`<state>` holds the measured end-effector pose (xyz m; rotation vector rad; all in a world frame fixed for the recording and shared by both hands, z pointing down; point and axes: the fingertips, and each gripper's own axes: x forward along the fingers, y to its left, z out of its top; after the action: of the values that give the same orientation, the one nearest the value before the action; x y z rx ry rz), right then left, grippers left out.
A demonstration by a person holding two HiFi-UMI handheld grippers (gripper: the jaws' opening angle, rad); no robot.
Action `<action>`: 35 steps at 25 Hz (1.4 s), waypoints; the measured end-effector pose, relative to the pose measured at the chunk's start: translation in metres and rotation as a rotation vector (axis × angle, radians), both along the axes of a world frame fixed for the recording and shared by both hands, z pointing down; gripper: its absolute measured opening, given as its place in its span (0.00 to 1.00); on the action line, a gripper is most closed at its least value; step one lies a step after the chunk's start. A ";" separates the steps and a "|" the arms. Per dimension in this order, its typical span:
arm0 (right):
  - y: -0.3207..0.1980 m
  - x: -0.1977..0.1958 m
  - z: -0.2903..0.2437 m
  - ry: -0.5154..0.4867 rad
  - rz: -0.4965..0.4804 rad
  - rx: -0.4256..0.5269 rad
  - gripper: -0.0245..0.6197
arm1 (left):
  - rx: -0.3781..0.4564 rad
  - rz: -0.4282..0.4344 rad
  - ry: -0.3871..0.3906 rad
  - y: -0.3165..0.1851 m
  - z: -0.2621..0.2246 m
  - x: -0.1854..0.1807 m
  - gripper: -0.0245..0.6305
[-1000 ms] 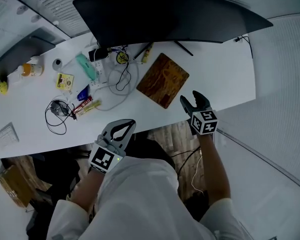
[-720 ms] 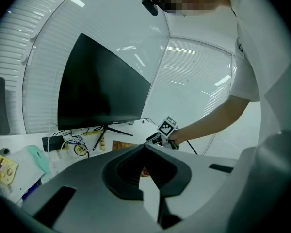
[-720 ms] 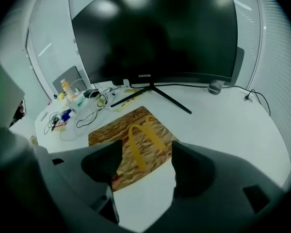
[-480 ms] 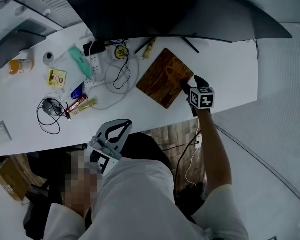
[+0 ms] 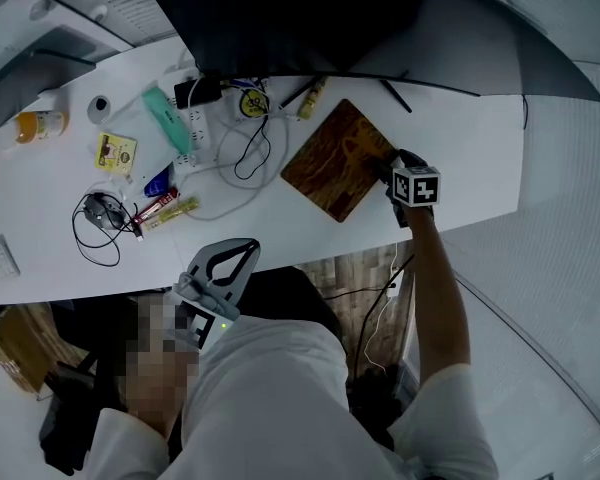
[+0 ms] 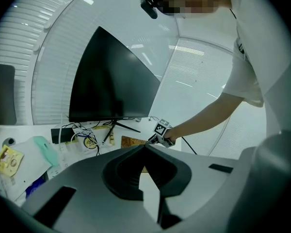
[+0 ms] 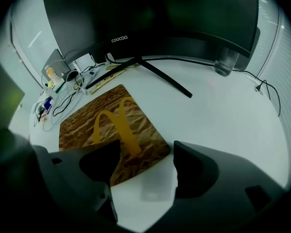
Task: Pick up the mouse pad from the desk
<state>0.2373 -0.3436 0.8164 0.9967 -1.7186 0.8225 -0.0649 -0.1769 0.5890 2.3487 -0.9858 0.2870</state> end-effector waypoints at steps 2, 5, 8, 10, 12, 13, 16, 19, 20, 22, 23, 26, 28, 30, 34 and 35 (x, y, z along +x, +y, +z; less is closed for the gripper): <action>0.000 0.000 0.000 0.012 -0.017 -0.005 0.56 | -0.006 -0.004 -0.003 0.000 0.002 -0.002 0.06; 0.001 -0.002 0.000 0.022 -0.025 -0.001 0.55 | -0.005 0.006 -0.006 0.000 0.004 -0.003 0.06; 0.000 -0.002 -0.001 0.019 -0.027 0.007 0.54 | 0.001 0.007 -0.001 -0.003 0.004 -0.002 0.06; 0.000 -0.002 -0.001 0.018 -0.027 0.008 0.53 | 0.003 0.006 -0.003 -0.003 0.004 -0.003 0.06; 0.001 -0.003 -0.001 0.013 -0.031 0.008 0.52 | 0.004 0.001 -0.007 -0.004 0.004 -0.005 0.06; 0.002 -0.004 -0.001 0.011 -0.038 0.008 0.49 | 0.006 -0.001 -0.010 -0.003 0.004 -0.006 0.06; 0.004 -0.011 0.000 0.012 -0.067 0.009 0.40 | 0.004 -0.007 -0.016 -0.001 0.004 -0.008 0.06; 0.008 -0.019 0.004 -0.014 -0.092 0.006 0.32 | 0.002 -0.017 -0.017 0.001 0.002 -0.007 0.06; 0.010 -0.022 0.004 -0.019 -0.102 0.006 0.27 | 0.005 -0.020 -0.019 0.002 0.001 -0.007 0.06; 0.012 -0.028 0.002 -0.007 -0.117 0.015 0.18 | 0.013 -0.027 -0.024 0.003 -0.003 -0.006 0.06; 0.013 -0.031 -0.001 0.004 -0.117 0.022 0.15 | 0.018 -0.032 -0.027 0.004 -0.005 -0.006 0.06; 0.016 -0.033 -0.009 -0.014 -0.088 0.028 0.12 | 0.029 -0.059 -0.037 0.006 -0.013 -0.005 0.06; 0.017 -0.033 -0.015 -0.063 -0.064 0.024 0.12 | 0.042 -0.072 -0.053 0.009 -0.016 -0.003 0.06; 0.018 -0.035 -0.024 -0.113 -0.049 0.024 0.12 | 0.048 -0.099 -0.059 0.011 -0.021 0.000 0.06; 0.026 -0.043 -0.050 -0.193 -0.052 0.043 0.12 | 0.066 -0.162 -0.076 0.020 -0.032 0.007 0.06; 0.028 -0.046 -0.058 -0.215 -0.058 0.048 0.11 | 0.070 -0.176 -0.078 0.022 -0.036 0.010 0.06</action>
<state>0.1917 -0.3154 0.7589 0.9122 -1.9497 0.8800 -0.0551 -0.1547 0.5534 2.3086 -1.2497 0.2810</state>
